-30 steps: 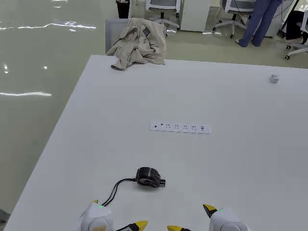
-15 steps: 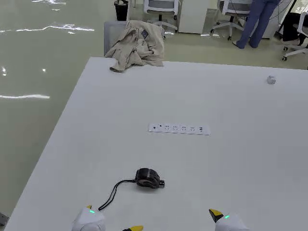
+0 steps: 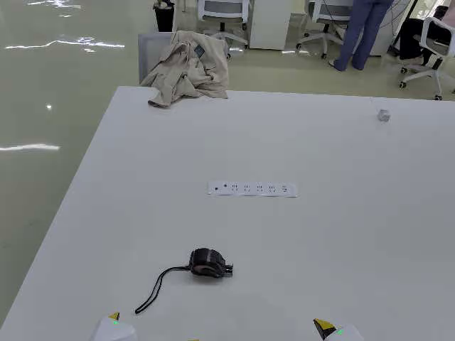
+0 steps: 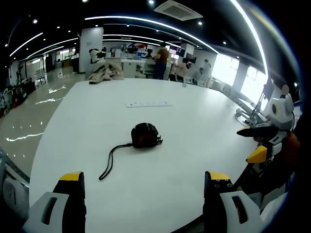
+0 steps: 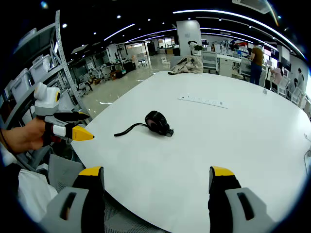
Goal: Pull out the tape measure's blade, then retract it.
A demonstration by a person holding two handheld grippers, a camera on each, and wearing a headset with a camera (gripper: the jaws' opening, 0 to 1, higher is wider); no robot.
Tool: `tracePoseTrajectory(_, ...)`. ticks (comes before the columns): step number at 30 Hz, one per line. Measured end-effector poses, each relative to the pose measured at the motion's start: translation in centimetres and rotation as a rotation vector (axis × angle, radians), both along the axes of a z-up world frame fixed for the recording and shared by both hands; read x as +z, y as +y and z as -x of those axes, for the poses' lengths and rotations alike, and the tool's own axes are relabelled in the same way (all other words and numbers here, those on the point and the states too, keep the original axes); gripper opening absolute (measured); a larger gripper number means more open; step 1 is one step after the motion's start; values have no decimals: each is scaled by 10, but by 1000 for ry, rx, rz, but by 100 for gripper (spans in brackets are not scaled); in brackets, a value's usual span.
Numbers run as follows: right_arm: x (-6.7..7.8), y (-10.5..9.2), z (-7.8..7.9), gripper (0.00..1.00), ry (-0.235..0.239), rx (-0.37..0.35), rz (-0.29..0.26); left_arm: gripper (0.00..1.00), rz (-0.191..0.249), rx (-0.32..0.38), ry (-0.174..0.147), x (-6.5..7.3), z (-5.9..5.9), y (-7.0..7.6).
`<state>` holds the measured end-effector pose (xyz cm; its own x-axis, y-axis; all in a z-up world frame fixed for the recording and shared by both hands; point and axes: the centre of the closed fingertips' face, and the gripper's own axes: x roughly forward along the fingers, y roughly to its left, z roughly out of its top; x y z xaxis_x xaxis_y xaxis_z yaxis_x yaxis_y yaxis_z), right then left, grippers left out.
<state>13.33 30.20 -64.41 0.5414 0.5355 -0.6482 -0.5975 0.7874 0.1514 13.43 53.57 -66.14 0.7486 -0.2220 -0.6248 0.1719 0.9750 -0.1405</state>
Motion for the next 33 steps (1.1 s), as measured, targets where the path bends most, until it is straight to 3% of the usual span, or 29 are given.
tracePoseTrajectory(17,12,-7,11,95,2,-5,20,100,18,25,19,11,17,3)
tracePoseTrajectory(23,13,-9,12,95,1,-3,29,100,15,24,7,15,18,4)
tracePoseTrajectory(33,16,-15,15,95,-7,-13,43,100,29,30,12,16,22,4)
